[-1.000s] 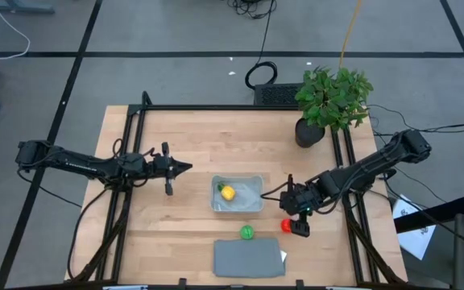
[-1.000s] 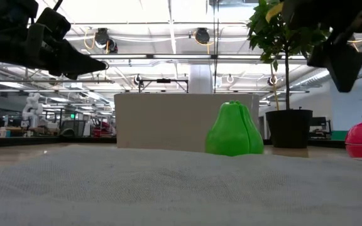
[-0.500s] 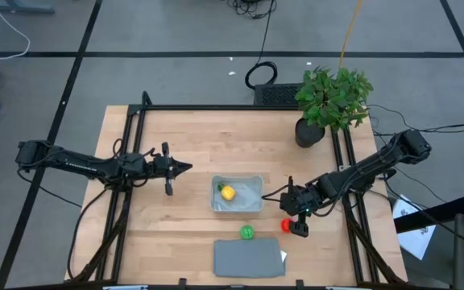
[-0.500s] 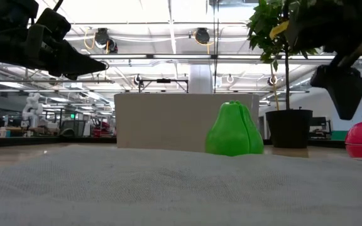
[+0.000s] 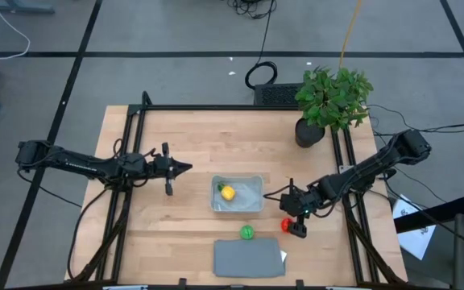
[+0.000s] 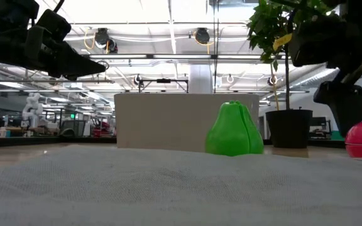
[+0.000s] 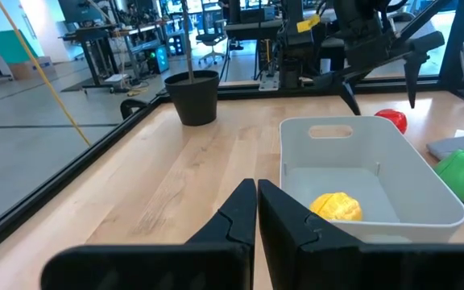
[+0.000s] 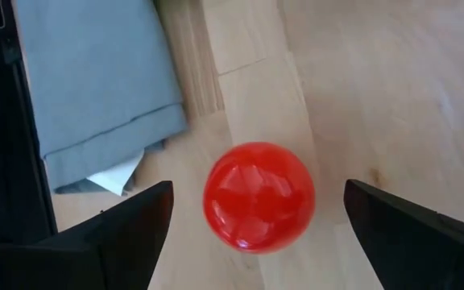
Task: Pick and placing Produce into tupperware
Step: Put the red tomato into the gray bin
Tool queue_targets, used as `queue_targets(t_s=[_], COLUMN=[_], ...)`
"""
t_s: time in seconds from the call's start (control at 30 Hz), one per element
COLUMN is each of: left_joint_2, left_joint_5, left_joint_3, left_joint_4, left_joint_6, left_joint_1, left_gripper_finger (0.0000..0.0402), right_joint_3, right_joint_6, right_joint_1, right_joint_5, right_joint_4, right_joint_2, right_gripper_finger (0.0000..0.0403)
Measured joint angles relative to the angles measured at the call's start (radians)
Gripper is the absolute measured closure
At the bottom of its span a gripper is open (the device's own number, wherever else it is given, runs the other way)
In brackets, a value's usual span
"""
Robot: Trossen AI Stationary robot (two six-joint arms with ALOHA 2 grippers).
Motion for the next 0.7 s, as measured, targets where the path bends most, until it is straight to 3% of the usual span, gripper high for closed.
queue_targets(t_s=[0.37,0.7], left_joint_2=[0.0,0.0], left_joint_5=[0.0,0.0], left_joint_3=[0.0,0.0], left_joint_4=[-0.002,-0.002], left_joint_6=[0.0,-0.004], left_joint_1=[0.0,0.0], left_gripper_finger=[0.0382,0.0382], right_joint_3=[-0.025,-0.021], right_joint_6=[0.061,0.07], right_joint_1=[0.054,0.074], right_joint_5=[0.028,0.031], right_joint_4=[0.087,0.104], right_joint_2=[0.014,0.146], right_gripper_finger=[0.0046,0.0046])
